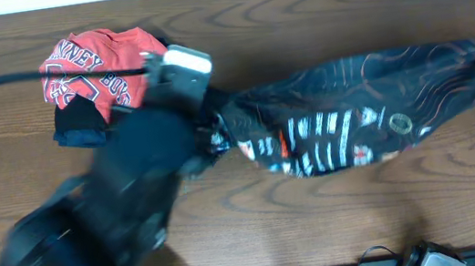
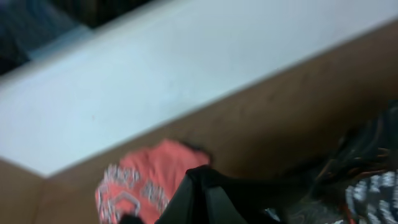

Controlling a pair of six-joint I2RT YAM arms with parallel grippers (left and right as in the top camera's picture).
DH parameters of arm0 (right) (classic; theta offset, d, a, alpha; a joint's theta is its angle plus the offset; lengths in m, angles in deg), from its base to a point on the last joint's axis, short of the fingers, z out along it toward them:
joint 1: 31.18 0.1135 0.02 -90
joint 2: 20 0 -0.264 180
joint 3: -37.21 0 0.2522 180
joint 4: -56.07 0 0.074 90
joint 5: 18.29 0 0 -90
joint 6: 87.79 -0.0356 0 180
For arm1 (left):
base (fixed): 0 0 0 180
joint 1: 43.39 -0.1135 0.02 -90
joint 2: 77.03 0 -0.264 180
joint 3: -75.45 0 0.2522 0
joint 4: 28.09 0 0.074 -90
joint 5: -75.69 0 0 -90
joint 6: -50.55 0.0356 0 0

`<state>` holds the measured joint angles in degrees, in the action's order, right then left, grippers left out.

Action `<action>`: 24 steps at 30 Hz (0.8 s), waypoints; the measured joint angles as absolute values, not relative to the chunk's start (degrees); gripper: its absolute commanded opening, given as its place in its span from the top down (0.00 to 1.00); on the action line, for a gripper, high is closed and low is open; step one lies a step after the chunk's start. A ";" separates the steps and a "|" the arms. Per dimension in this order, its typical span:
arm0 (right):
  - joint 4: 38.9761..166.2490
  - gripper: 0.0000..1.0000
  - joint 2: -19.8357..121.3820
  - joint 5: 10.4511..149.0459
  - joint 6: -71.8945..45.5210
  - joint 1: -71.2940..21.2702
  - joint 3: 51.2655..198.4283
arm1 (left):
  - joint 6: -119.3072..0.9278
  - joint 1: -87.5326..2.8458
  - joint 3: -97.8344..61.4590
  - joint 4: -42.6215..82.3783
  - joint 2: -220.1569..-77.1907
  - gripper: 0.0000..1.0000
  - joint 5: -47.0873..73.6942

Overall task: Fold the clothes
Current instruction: 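Lift the jersey with both grippers and fling it flat onto the table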

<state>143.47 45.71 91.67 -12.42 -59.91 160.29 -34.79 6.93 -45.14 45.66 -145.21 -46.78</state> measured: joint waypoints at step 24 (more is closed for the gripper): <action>151.95 0.99 51.55 74.19 -15.88 -60.63 183.98 | -24.38 9.29 -56.70 46.03 -147.05 0.94 -53.16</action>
